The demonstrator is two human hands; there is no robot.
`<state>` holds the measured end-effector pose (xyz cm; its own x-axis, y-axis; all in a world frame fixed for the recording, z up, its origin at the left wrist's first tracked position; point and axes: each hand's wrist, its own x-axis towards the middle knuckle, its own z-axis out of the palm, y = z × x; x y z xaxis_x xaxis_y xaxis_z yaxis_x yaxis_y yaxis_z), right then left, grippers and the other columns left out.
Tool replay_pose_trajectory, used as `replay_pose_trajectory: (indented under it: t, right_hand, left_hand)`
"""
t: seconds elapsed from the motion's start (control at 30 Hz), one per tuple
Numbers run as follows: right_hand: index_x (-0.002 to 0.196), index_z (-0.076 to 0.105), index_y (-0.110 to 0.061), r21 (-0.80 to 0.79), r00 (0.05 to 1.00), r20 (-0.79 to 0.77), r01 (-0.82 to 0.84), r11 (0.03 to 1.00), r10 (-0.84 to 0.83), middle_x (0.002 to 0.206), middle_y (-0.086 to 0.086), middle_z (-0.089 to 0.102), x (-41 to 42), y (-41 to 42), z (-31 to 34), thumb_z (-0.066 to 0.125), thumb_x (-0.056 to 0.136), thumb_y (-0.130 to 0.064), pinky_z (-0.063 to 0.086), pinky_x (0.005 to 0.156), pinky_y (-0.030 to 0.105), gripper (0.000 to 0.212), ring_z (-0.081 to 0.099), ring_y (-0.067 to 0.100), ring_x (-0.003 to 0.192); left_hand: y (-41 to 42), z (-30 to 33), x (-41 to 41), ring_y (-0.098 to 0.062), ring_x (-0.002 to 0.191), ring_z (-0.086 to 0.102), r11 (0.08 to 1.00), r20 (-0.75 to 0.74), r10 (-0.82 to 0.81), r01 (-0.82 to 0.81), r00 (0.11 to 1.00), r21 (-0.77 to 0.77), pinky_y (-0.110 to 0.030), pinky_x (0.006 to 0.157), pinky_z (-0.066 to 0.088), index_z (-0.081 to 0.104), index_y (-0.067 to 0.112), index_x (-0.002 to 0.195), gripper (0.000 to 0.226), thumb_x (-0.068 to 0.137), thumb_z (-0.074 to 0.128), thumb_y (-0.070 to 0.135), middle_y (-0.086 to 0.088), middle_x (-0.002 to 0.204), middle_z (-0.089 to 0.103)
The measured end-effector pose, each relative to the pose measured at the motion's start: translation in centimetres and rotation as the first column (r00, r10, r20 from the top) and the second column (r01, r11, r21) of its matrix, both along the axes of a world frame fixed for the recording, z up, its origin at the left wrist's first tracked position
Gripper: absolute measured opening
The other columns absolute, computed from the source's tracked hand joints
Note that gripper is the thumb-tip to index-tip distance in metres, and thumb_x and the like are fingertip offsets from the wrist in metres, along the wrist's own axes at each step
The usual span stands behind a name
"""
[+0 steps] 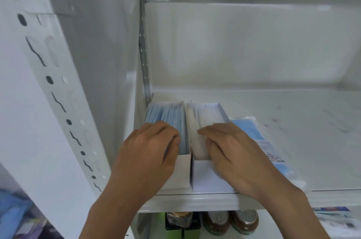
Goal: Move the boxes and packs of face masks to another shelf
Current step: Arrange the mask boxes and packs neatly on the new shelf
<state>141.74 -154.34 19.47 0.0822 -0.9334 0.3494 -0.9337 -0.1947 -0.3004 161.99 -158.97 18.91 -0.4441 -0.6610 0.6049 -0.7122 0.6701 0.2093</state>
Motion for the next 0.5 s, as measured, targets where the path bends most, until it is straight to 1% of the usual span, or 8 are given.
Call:
replay_pose_trajectory:
  t: [0.07,0.1,0.17,0.2,0.23,0.3,0.37,0.5]
  right_hand:
    - [0.092,0.067,-0.014,-0.006,0.999,0.033,0.006,1.000,-0.006,0.097,-0.003,0.066,0.0,-0.1,0.3,0.029,0.104,-0.033,0.047,0.090,0.039,0.044,0.057,0.016,0.101]
    - [0.091,0.067,-0.019,-0.005,0.999,0.039,0.007,1.000,-0.006,0.103,-0.005,0.066,0.2,-0.1,0.4,0.027,0.105,-0.041,0.046,0.094,0.039,0.048,0.056,0.014,0.109]
    - [0.103,0.069,-0.027,-0.005,1.000,0.021,0.011,1.000,-0.011,0.125,-0.009,0.062,0.7,-0.3,0.6,0.020,0.102,-0.054,0.041,0.104,0.037,0.055,0.046,0.011,0.130]
    - [0.109,0.068,-0.028,-0.013,1.000,0.007,0.004,1.000,-0.004,0.129,-0.009,0.060,1.0,-0.4,0.6,0.019,0.101,-0.054,0.039,0.106,0.036,0.056,0.043,0.010,0.133]
    - [0.111,0.066,-0.029,-0.015,1.000,-0.002,-0.005,1.000,0.005,0.128,-0.009,0.060,1.2,-0.5,0.6,0.019,0.102,-0.052,0.040,0.105,0.035,0.053,0.044,0.010,0.132]
    - [0.107,0.063,-0.029,-0.017,1.000,0.001,-0.013,1.000,0.013,0.116,-0.011,0.059,1.5,-0.6,0.6,0.021,0.103,-0.047,0.044,0.097,0.035,0.046,0.051,0.012,0.116]
    - [0.104,0.061,-0.029,-0.024,1.000,0.007,-0.011,1.000,0.011,0.107,-0.012,0.056,1.4,-0.7,0.3,0.024,0.105,-0.042,0.046,0.089,0.036,0.039,0.053,0.013,0.101]
    - [0.121,0.061,-0.031,-0.023,0.999,-0.037,-0.035,0.999,0.034,0.122,-0.011,0.057,1.0,-0.6,0.0,0.024,0.106,-0.041,0.043,0.096,0.036,0.041,0.053,0.014,0.109]
  left_hand:
    - [0.2,-0.2,0.3,-0.010,0.079,0.056,0.999,0.003,0.008,-0.008,1.000,0.042,-0.024,0.067,0.049,0.065,0.024,0.090,0.011,0.097,0.059,0.019,0.012,0.089,0.064]
    - [0.2,-0.2,0.4,-0.009,0.080,0.057,0.999,0.006,0.014,-0.014,1.000,0.053,-0.020,0.065,0.046,0.065,0.025,0.090,0.011,0.097,0.058,0.020,0.012,0.089,0.064]
    - [-0.1,0.1,0.5,-0.010,0.081,0.058,0.997,0.015,0.024,-0.025,1.000,0.072,-0.018,0.063,0.046,0.063,0.025,0.091,0.010,0.098,0.056,0.024,0.011,0.090,0.063]
    - [-0.4,0.4,0.5,-0.012,0.083,0.058,0.996,0.022,0.022,-0.024,1.000,0.087,-0.022,0.065,0.050,0.062,0.026,0.092,0.010,0.097,0.055,0.028,0.010,0.091,0.062]
    - [-0.7,0.6,0.3,-0.013,0.085,0.058,0.994,0.042,0.021,-0.025,0.999,0.106,-0.027,0.069,0.053,0.061,0.027,0.094,0.011,0.097,0.053,0.033,0.010,0.092,0.062]
    - [-1.3,1.1,-0.2,-0.013,0.089,0.056,0.990,0.142,0.038,-0.057,0.989,0.132,-0.032,0.078,0.050,0.061,0.032,0.103,0.024,0.093,0.046,0.047,0.011,0.097,0.061]
    - [-1.8,1.6,-0.9,-0.014,0.087,0.057,0.982,0.239,0.063,-0.103,0.969,0.158,-0.035,0.079,0.048,0.061,0.035,0.108,0.038,0.086,0.040,0.056,0.012,0.096,0.061]
    - [-2.6,2.2,-1.4,-0.013,0.078,0.059,0.958,0.304,0.043,-0.126,0.952,0.258,-0.036,0.078,0.045,0.058,0.036,0.105,0.032,0.084,0.048,0.058,0.012,0.084,0.061]
